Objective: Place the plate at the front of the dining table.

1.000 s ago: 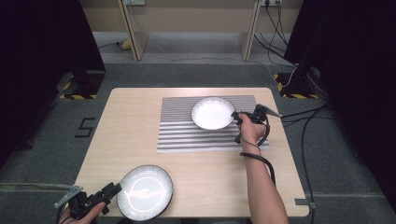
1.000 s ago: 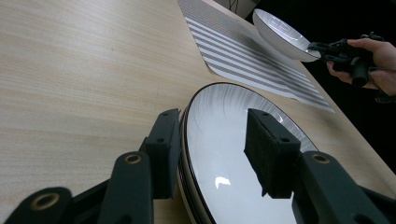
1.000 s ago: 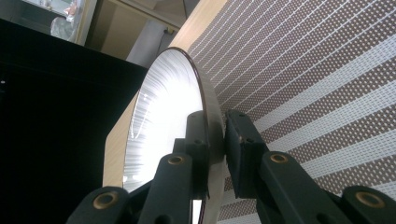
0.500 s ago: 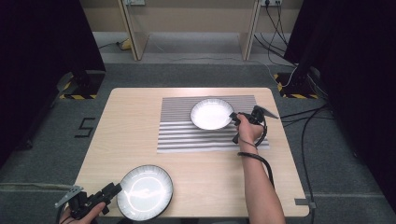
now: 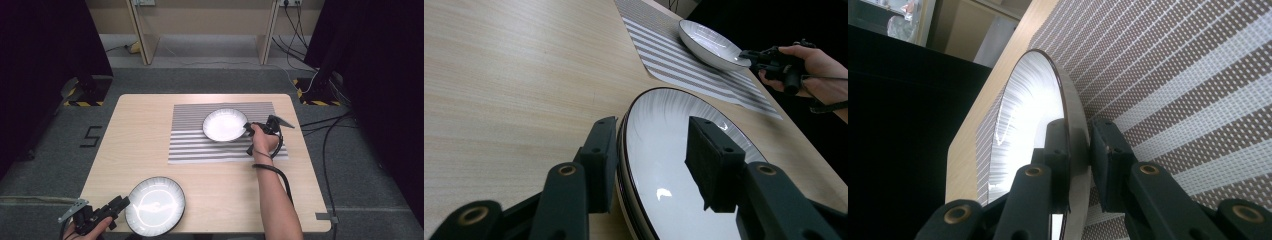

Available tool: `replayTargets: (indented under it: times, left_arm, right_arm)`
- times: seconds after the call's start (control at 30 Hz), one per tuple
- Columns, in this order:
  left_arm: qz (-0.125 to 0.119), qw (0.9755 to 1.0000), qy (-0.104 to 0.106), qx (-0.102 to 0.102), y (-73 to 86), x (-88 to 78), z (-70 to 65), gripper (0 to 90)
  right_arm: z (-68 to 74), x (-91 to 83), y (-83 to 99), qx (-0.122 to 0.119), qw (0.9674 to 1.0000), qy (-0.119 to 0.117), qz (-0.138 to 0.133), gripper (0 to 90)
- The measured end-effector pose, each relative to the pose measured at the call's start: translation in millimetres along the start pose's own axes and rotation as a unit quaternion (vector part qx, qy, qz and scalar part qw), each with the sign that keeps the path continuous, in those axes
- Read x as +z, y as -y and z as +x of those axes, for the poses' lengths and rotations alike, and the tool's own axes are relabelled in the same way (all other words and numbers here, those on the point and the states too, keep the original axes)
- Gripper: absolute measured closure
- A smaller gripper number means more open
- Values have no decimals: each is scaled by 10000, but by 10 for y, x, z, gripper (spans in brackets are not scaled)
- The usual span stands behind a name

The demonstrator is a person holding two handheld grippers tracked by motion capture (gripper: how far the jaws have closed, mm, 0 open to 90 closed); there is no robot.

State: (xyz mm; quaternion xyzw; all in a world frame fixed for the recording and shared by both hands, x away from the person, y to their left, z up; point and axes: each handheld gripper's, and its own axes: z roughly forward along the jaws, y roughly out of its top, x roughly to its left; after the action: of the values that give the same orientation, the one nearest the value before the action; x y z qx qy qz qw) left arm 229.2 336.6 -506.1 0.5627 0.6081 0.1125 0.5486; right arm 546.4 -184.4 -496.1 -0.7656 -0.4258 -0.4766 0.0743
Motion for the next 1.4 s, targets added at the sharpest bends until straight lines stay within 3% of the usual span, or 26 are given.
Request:
replayTargets:
  times: [0.2, 0.37, 0.73, 0.97, 1.4]
  left_arm:
    - [1, 10000, -3, 26, -1, 0, -2, 551]
    - [3, 10000, -2, 32, -3, 0, 2, 550]
    - [-12, 10000, -7, 50, -3, -2, -7, 549]
    - [-3, 10000, -48, 86, -1, 2, -4, 505]
    - [26, 9999, -128, 82, 14, 15, -8, 430]
  right_arm:
    - [-65, 19, 12, -10, 9997, 226, 96, 804]
    - [-103, 31, 26, 59, 9996, 266, 31, 799]
    - [-23, -60, -25, -345, 9987, 312, -222, 688]
    - [-35, -116, -27, -454, 9979, 393, -261, 624]
    - [-66, -383, 54, -726, 9963, 400, -247, 572]
